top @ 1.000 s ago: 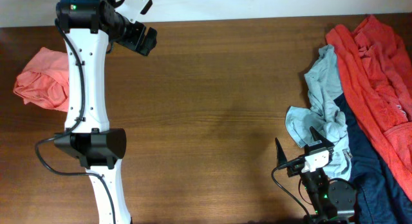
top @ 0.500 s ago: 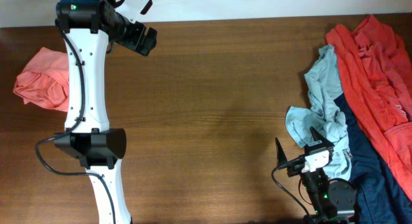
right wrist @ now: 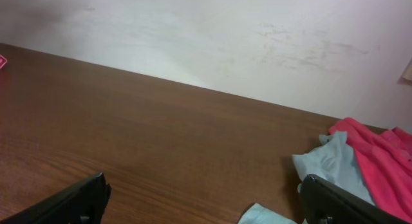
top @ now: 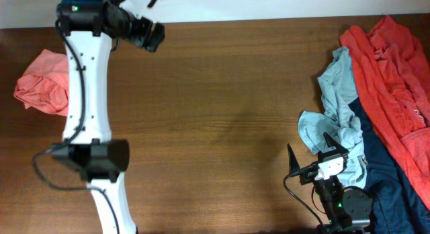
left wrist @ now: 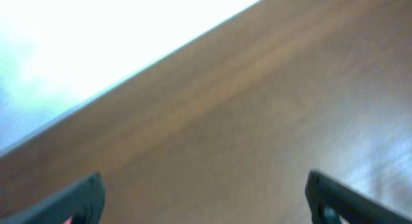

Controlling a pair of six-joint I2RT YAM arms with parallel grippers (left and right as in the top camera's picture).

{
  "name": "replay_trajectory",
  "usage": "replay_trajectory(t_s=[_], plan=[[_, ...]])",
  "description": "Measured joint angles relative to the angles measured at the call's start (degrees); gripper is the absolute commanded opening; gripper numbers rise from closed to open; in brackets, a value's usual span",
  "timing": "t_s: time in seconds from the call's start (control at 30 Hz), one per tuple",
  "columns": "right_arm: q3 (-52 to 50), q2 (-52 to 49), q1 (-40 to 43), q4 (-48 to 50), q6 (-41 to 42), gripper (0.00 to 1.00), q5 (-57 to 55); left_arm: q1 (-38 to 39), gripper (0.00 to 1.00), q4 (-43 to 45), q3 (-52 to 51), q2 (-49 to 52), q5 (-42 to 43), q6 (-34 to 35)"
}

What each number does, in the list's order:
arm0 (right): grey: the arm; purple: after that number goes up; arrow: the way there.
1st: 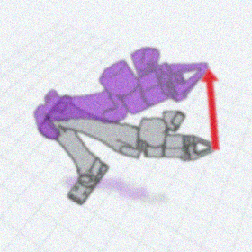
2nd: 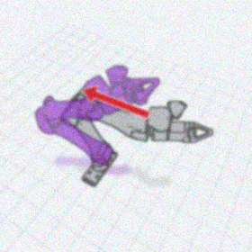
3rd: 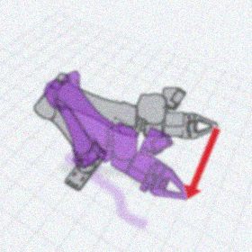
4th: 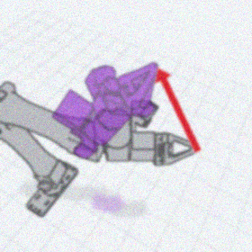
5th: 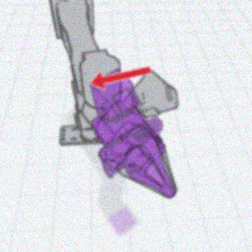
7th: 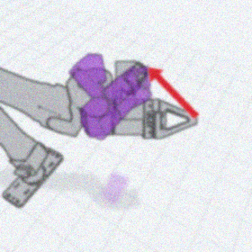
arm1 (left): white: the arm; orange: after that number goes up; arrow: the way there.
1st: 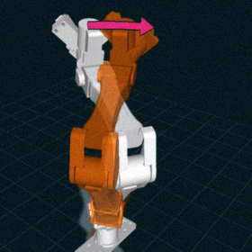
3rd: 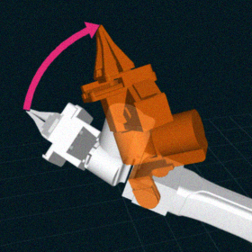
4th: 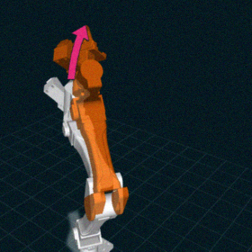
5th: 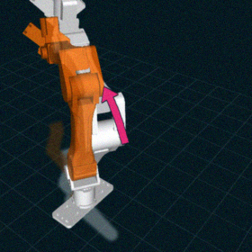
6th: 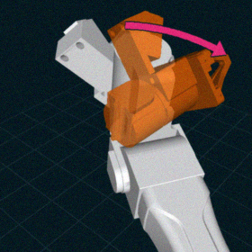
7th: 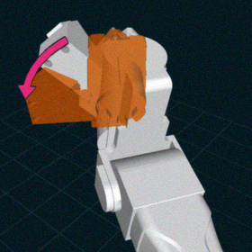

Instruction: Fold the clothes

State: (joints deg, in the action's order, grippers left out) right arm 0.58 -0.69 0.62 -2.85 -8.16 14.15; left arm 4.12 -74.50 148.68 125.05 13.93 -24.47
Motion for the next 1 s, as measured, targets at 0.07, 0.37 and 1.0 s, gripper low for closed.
replay_trajectory(t_s=[0.07,0.37,1.0], plan=[[0.00,0.00,0.04,0.00,0.04,0.99,0.02,0.00,0.99,8.83,-9.55,-7.52,1.86,-0.04],[0.00,0.09,0.07,-0.07,0.00,0.99,0.13,-1.27,0.99,33.29,-60.83,-49.55,5.18,-0.02],[0.00,0.11,0.11,-0.04,0.02,0.99,0.13,-3.74,0.99,65.02,-130.35,-105.28,5.40,9.81]])
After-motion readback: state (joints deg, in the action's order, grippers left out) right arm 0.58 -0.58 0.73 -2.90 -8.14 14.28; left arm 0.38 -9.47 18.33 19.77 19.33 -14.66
